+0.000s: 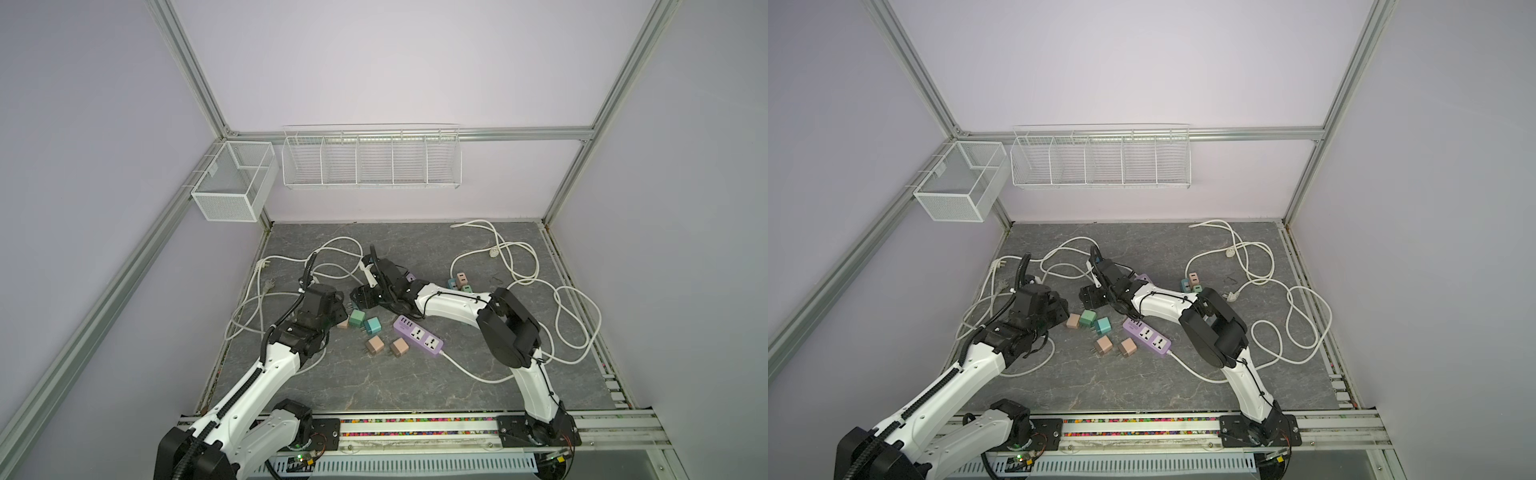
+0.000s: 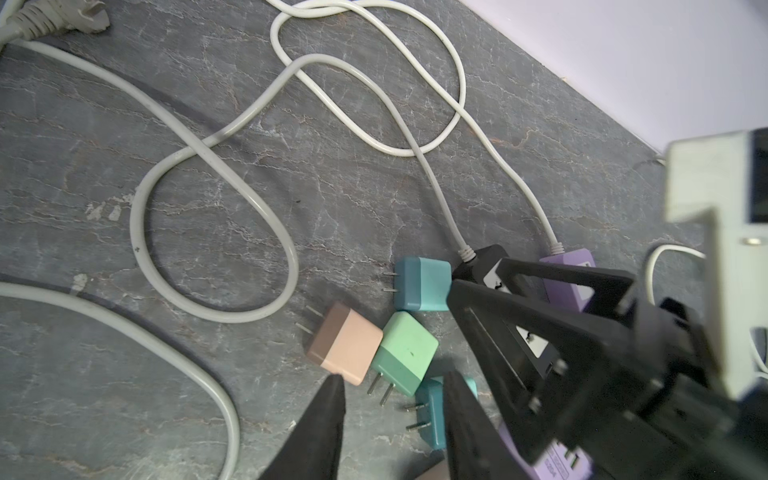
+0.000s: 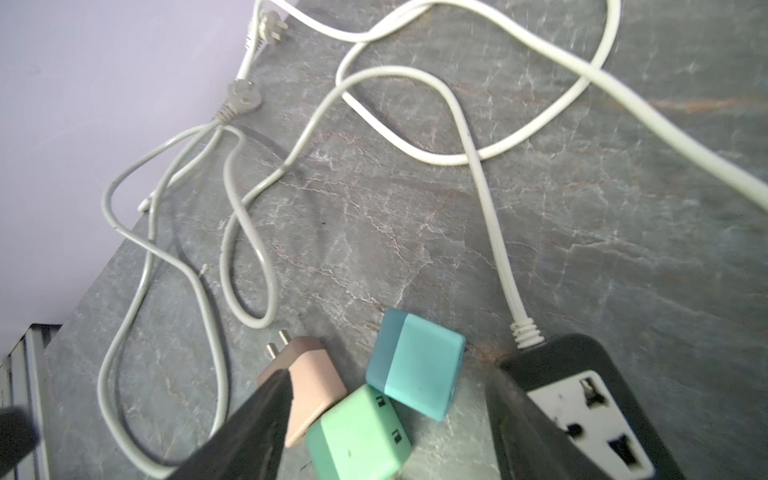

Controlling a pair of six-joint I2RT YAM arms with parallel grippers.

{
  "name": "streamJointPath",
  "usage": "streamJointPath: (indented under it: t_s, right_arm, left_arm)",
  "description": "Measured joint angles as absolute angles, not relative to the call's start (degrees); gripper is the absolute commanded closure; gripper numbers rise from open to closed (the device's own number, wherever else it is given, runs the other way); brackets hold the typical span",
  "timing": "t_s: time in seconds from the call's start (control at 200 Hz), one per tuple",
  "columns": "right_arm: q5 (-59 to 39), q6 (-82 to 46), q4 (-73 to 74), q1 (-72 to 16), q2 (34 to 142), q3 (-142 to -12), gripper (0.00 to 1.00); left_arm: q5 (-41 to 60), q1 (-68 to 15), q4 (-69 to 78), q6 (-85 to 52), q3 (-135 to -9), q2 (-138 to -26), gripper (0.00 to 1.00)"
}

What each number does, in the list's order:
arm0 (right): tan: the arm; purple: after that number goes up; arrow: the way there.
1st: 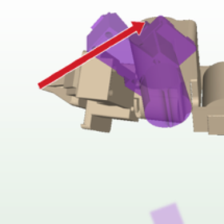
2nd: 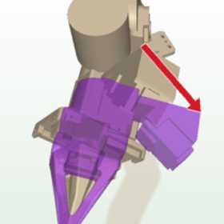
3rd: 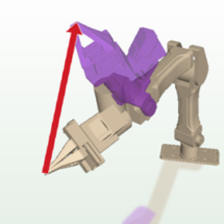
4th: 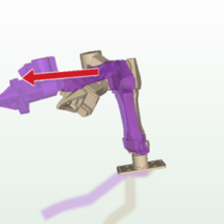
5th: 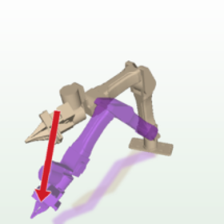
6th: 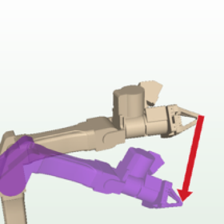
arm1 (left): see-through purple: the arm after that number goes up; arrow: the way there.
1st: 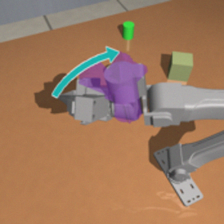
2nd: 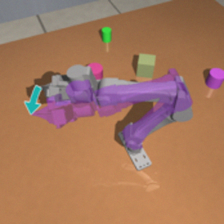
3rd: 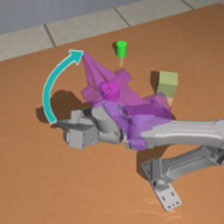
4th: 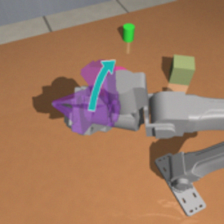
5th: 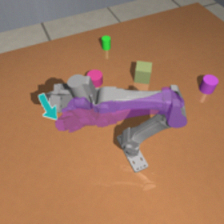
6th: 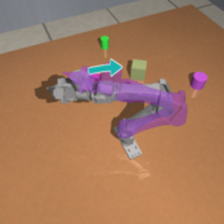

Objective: Pull the plug off the socket

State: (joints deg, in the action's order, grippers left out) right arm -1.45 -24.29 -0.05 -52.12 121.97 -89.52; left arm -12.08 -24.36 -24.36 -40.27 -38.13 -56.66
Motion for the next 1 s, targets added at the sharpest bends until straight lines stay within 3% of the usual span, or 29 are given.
streamJointPath:
  t_s: [0.28, 0.465, 1.0]
  right_arm:
    - [0.27, -21.98, -0.10, -50.33, 108.90, -79.70, 0.00]
    - [3.70, -20.47, -2.44, -47.72, 99.63, -71.94, 0.11]
    - [14.22, -16.78, -14.87, -39.40, 74.96, -59.05, 0.11]
  left_arm:
    - [-8.73, -24.36, -23.64, -40.29, -39.07, -56.62, 0.54]
    - [-3.38, -24.38, -20.82, -40.29, -40.29, -58.17, 0.49]
    - [2.87, -34.68, -11.03, -42.02, -53.34, -77.10, 0.46]
